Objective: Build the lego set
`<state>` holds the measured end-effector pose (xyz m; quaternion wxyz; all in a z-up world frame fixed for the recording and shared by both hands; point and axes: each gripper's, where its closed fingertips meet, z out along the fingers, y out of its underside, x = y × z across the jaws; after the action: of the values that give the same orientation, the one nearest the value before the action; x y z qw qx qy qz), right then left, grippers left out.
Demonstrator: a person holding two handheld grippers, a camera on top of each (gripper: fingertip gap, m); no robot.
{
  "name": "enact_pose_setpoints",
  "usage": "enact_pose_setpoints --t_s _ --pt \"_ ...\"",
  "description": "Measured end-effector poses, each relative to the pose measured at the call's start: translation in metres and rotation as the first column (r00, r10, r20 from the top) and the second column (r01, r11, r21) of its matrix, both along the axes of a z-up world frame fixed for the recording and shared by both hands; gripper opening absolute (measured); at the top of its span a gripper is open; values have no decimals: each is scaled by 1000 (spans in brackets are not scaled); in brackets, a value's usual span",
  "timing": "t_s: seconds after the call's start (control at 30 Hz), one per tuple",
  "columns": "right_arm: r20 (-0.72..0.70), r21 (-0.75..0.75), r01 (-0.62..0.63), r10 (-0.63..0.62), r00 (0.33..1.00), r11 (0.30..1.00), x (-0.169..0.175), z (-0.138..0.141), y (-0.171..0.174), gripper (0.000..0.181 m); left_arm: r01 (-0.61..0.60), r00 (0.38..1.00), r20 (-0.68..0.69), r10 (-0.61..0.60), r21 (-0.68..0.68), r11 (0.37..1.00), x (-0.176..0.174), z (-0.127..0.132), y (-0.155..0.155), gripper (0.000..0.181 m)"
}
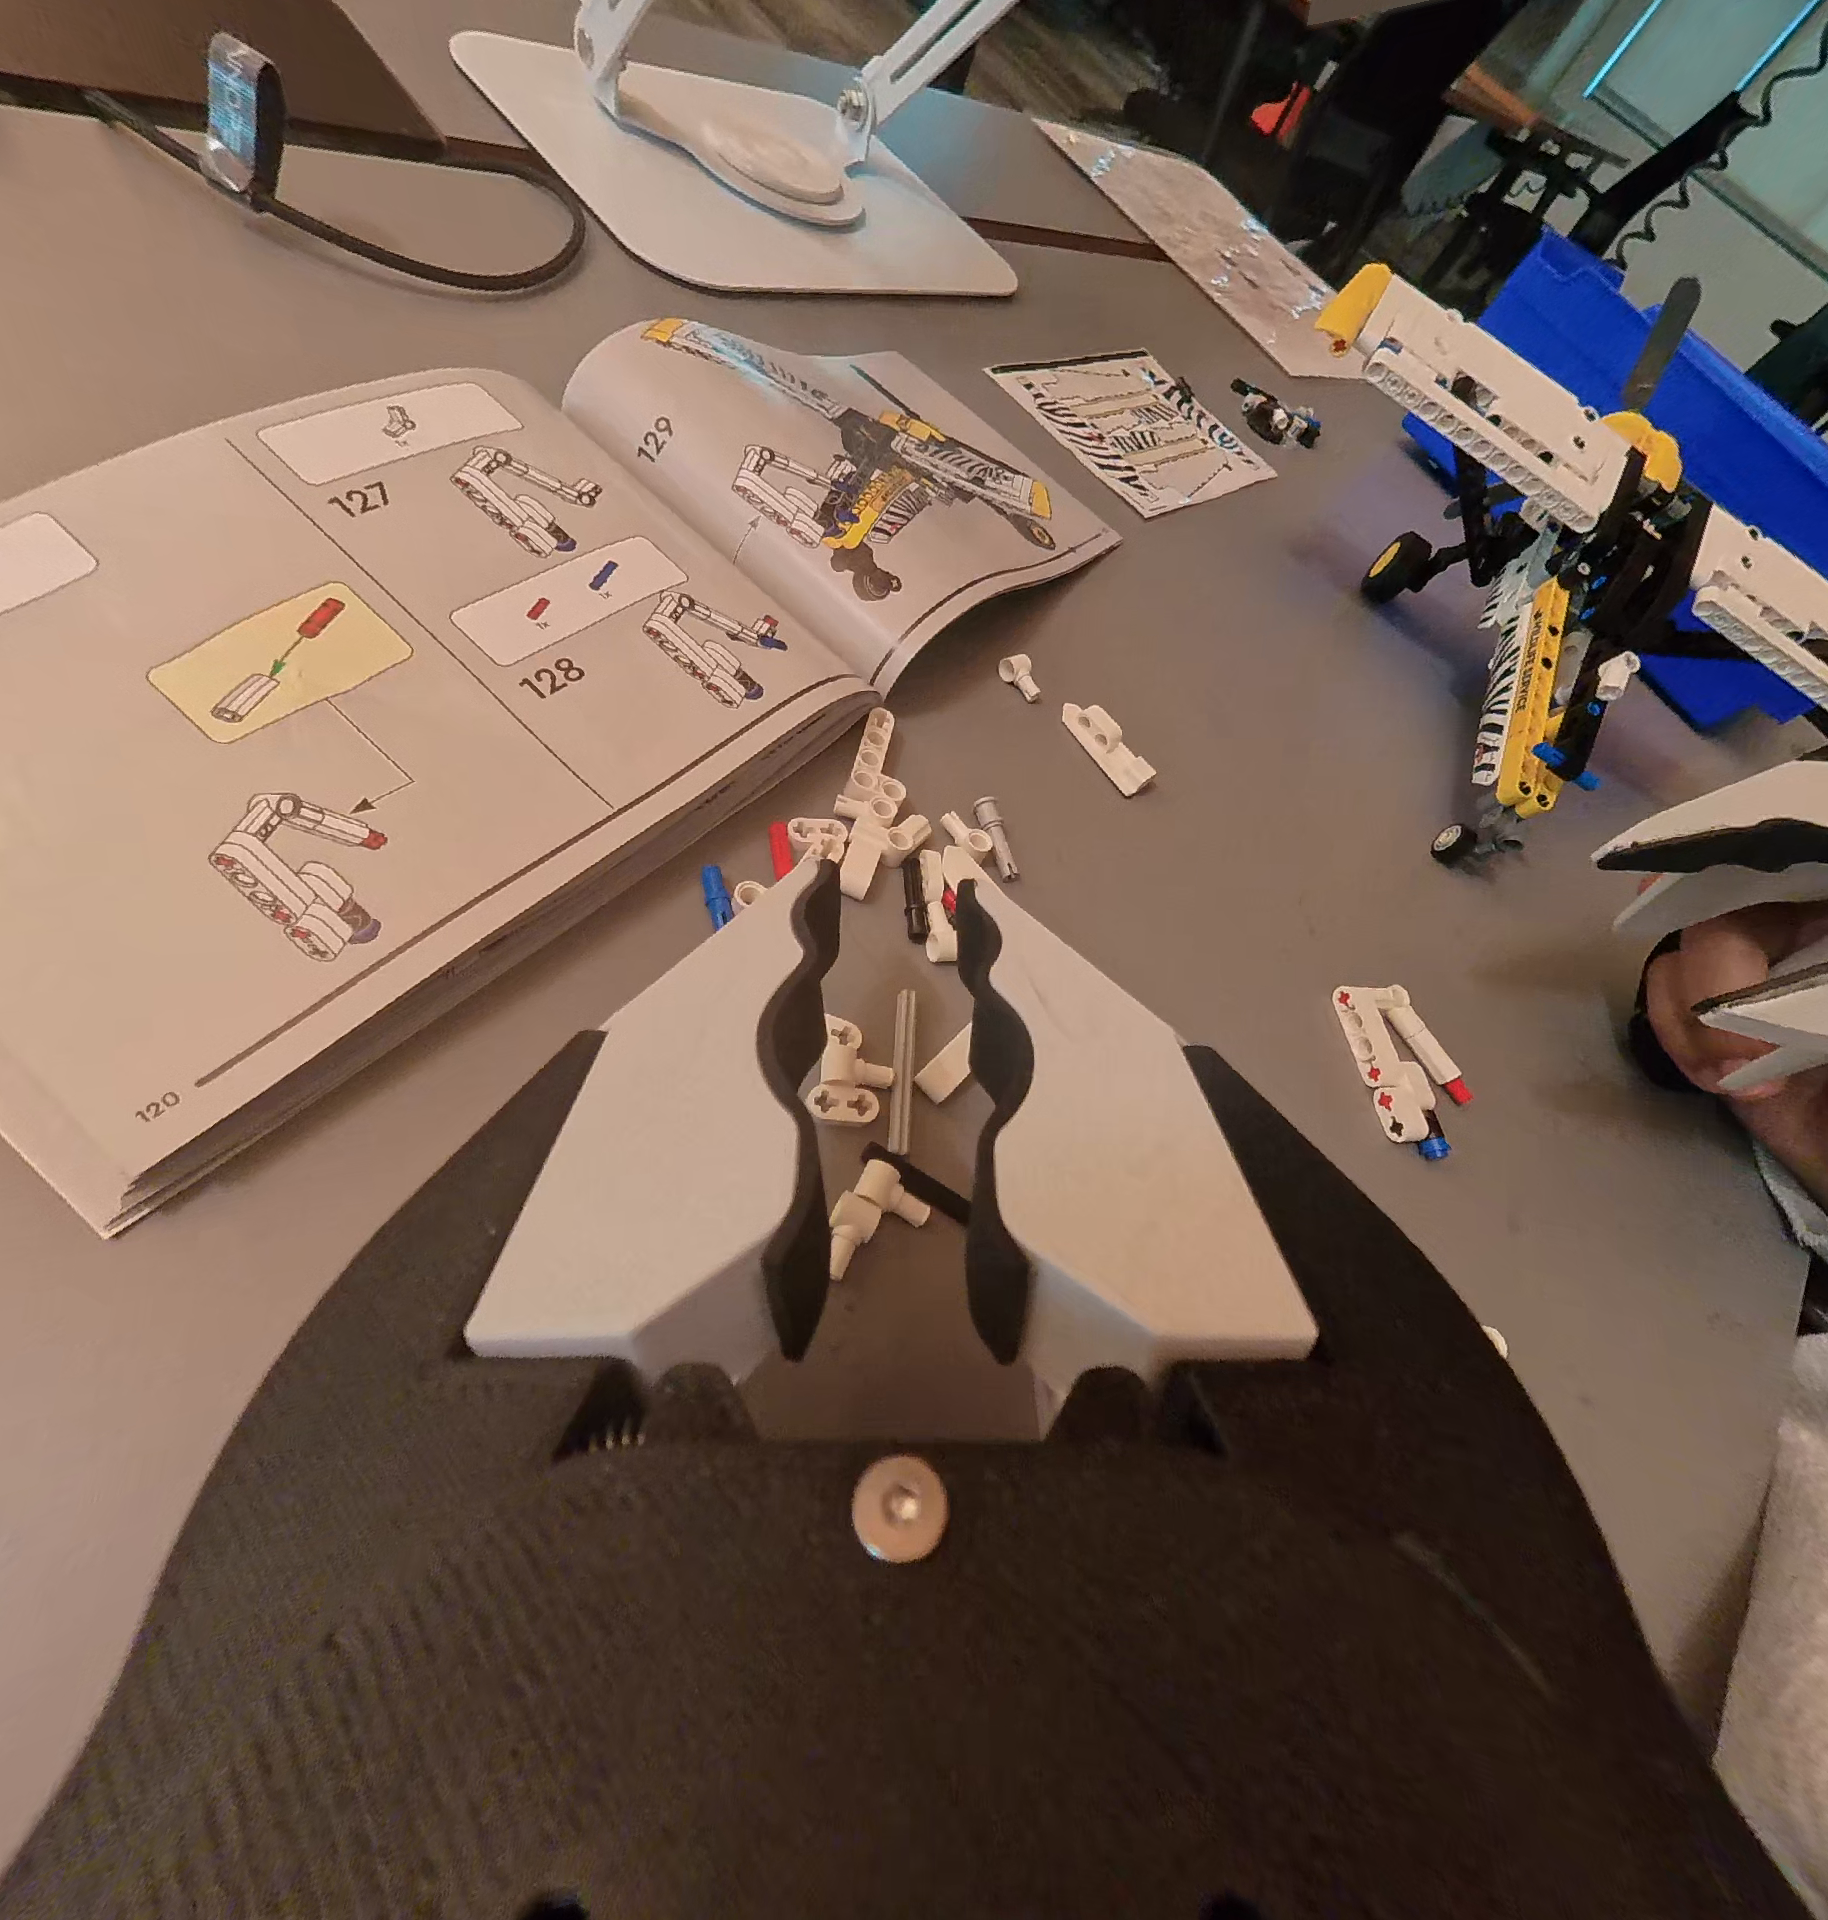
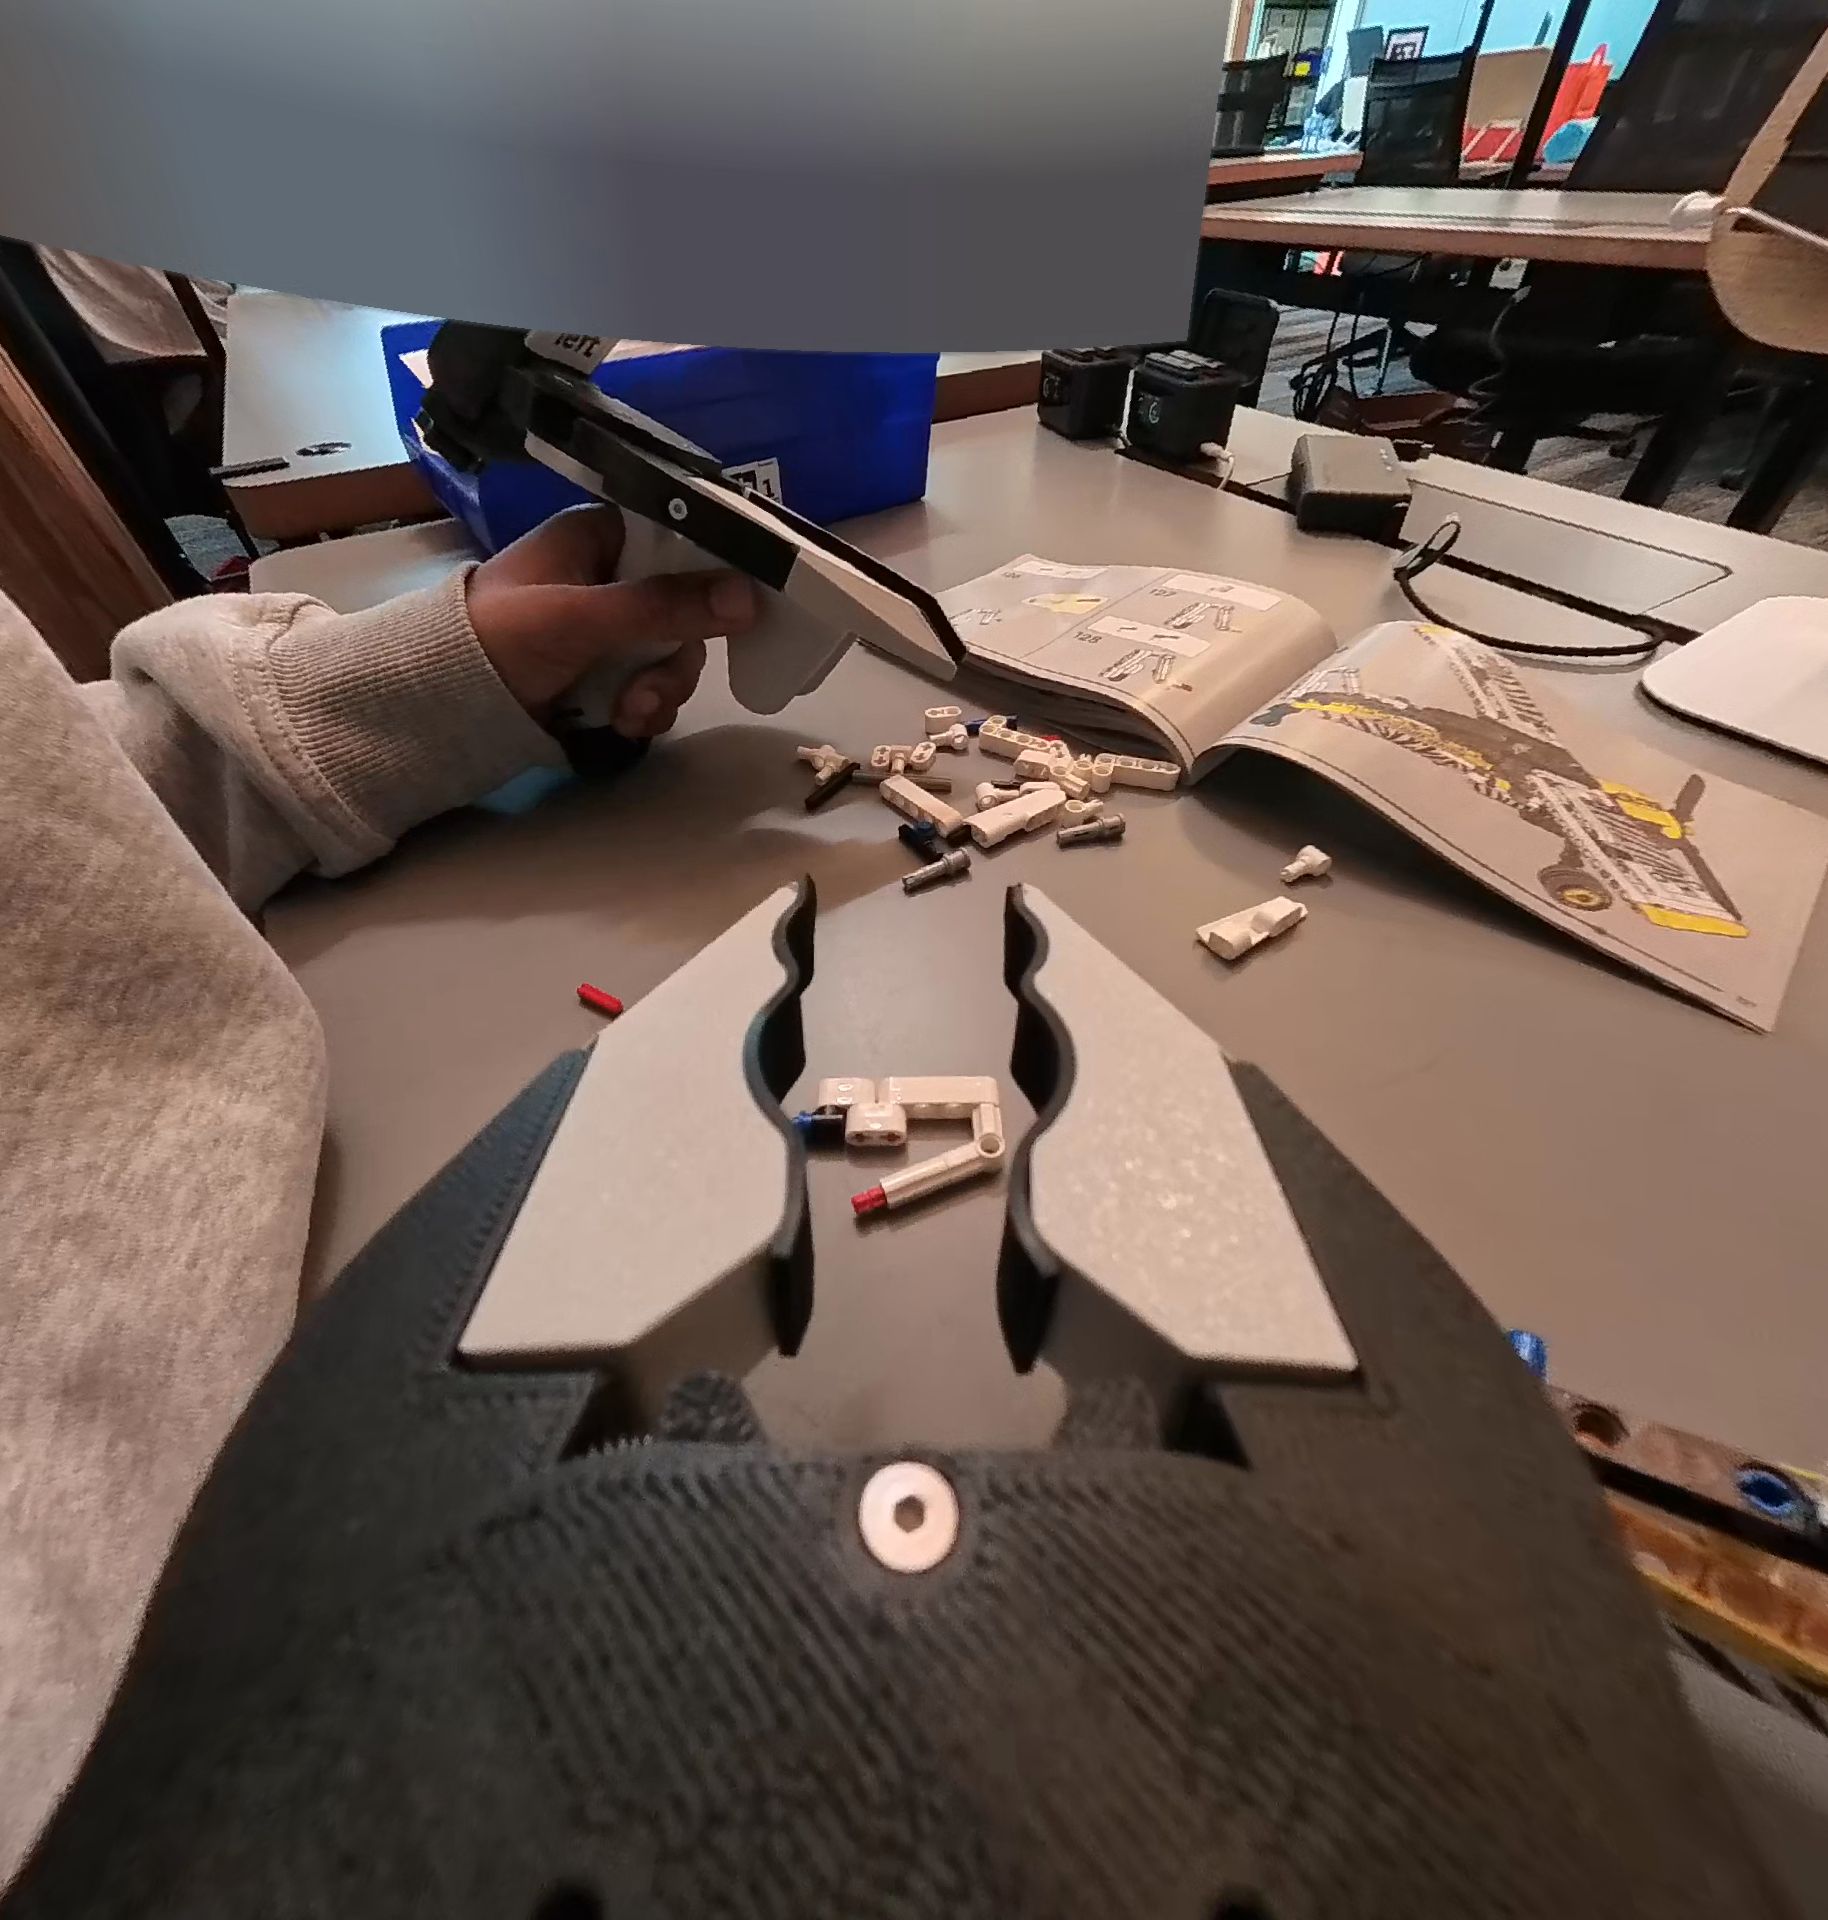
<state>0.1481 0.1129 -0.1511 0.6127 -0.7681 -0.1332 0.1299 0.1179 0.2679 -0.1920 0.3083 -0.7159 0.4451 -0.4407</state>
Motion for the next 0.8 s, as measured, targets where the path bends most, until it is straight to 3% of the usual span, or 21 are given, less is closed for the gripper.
enact_pose_setpoints --t_s 0.8 --pt "-32 40 11 -10 999 999 5 5 -2 34 4 1000 2 -4 -3 1000 0 0 -1 21"
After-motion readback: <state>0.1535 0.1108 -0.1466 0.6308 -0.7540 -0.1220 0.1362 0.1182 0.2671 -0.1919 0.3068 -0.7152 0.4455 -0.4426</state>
